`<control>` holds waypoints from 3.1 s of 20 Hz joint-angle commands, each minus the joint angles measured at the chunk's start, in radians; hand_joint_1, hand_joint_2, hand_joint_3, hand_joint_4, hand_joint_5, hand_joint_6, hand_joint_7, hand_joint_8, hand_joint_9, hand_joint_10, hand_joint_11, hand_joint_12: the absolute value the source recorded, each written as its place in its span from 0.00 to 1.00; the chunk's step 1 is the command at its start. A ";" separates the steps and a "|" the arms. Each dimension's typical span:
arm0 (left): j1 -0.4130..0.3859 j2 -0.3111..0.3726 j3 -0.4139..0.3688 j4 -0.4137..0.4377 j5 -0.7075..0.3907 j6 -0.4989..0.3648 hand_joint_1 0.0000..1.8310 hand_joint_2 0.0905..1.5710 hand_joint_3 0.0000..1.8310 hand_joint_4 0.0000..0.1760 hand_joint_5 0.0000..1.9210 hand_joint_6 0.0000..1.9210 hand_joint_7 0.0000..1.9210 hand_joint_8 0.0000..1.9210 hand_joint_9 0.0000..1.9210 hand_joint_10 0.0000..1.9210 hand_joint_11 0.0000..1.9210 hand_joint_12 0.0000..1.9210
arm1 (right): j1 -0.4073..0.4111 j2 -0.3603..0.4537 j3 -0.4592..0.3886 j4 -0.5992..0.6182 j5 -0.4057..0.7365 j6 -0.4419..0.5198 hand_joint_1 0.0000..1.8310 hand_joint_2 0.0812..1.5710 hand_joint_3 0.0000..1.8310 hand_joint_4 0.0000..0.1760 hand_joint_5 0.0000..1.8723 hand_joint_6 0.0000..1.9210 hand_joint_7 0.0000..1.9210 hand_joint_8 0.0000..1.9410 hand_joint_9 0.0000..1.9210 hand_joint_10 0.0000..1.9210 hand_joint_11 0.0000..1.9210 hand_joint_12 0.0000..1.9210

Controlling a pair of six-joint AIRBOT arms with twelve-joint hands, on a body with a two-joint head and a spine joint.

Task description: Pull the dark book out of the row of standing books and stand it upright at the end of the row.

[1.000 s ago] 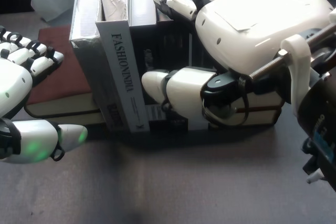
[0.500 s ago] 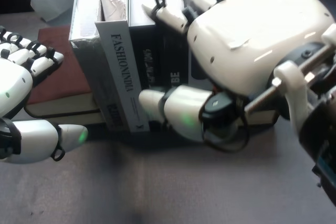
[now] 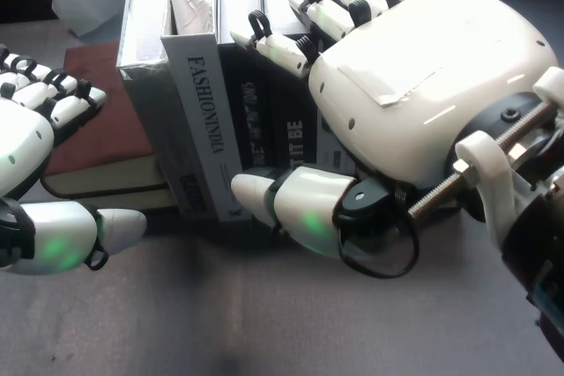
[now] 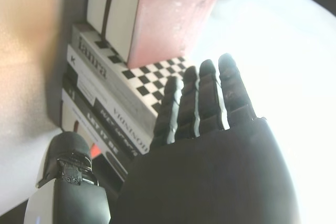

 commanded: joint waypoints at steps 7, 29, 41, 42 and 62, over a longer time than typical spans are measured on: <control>-0.010 0.009 0.003 0.059 0.043 0.000 0.00 0.70 0.00 0.00 0.02 0.00 0.01 0.00 0.00 0.00 0.00 0.00 | 0.048 0.017 -0.007 -0.130 -0.067 -0.005 0.00 0.69 0.00 0.00 0.00 0.00 0.00 0.00 0.00 0.00 0.00 0.00; -0.010 0.009 0.002 0.059 0.043 0.000 0.00 0.70 0.00 0.00 0.02 0.00 0.01 0.00 0.00 0.00 0.01 0.00 | -0.017 0.024 0.032 -0.099 0.005 -0.037 0.00 0.69 0.00 0.00 0.00 0.00 0.00 0.00 0.00 0.00 0.00 0.00; -0.011 0.009 0.001 0.059 0.043 0.000 0.00 0.70 0.00 0.00 0.02 0.00 0.02 0.00 0.01 0.00 0.01 0.01 | -0.013 0.057 -0.102 -0.099 -0.038 -0.114 0.00 0.69 0.00 0.00 0.01 0.00 0.00 0.00 0.00 0.00 0.00 0.00; -0.011 0.009 0.000 0.059 0.043 0.000 0.00 0.70 0.00 0.00 0.02 0.00 0.01 0.00 0.00 0.00 0.01 0.00 | -0.013 0.062 -0.117 -0.099 -0.042 -0.114 0.00 0.69 0.00 0.00 0.00 0.00 0.00 0.00 0.00 0.00 0.00 0.00; -0.012 0.009 0.000 0.059 0.043 0.000 0.00 0.70 0.00 0.00 0.02 0.00 0.01 0.00 0.00 0.00 0.00 0.00 | 0.034 0.087 -0.171 -0.155 -0.045 -0.085 0.00 0.69 0.00 0.00 0.00 0.00 0.00 0.00 0.00 0.00 0.00 0.00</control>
